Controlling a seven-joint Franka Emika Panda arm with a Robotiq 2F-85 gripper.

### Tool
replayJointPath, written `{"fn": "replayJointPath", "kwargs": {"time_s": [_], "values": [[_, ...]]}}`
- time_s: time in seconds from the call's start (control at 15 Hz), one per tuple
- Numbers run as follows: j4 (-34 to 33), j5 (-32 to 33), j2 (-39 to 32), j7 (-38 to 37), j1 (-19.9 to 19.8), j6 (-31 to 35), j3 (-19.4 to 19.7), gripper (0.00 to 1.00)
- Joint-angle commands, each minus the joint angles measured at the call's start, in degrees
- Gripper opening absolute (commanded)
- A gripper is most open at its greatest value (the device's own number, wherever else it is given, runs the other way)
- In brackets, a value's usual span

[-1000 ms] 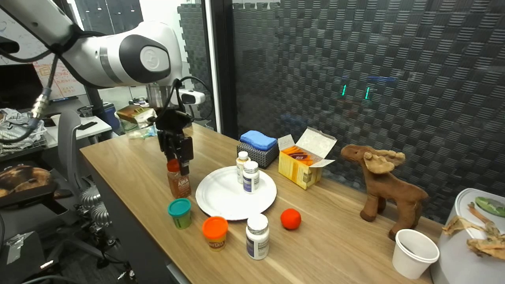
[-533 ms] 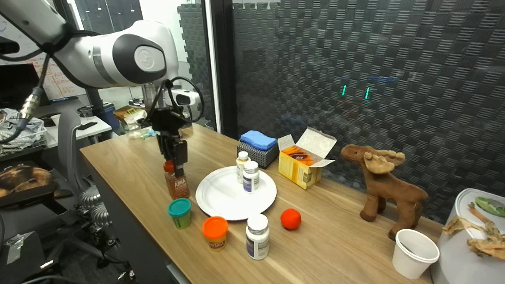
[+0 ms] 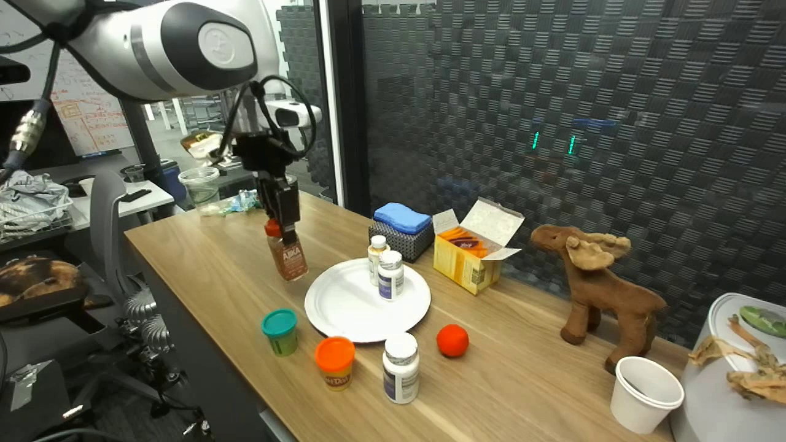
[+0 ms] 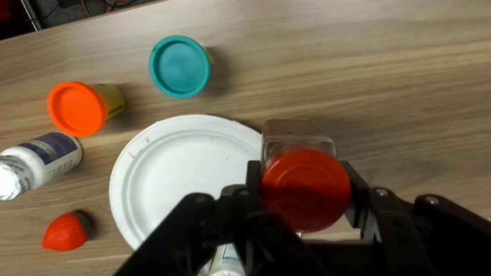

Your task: Put the objects surrounding the plate on to the plate.

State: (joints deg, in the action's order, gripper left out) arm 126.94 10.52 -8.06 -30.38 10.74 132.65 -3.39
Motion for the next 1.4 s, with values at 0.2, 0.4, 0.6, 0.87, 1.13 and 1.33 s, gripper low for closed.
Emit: {"fn": "replayJointPath", "kwargs": {"time_s": [0.2, 0.4, 0.6, 0.87, 1.13, 1.33], "values": [[-12.9, -1.9, -4.3, 2.7, -3.3, -6.3, 1.3, 0.25], [-18.0, -3.2, -8.3, 4.9, -4.1, -8.9, 1.5, 0.25], [-19.9, -5.0, -10.5, 7.7, -4.5, -10.1, 1.4, 0.25], [-18.0, -4.2, -10.4, 7.8, -3.8, -8.1, 1.8, 0.25], [-19.3, -3.3, -13.1, 6.8, -3.5, -6.5, 2.4, 0.25], [-21.7, -3.4, -16.3, 7.0, -3.6, -5.9, 2.8, 0.25]]}}
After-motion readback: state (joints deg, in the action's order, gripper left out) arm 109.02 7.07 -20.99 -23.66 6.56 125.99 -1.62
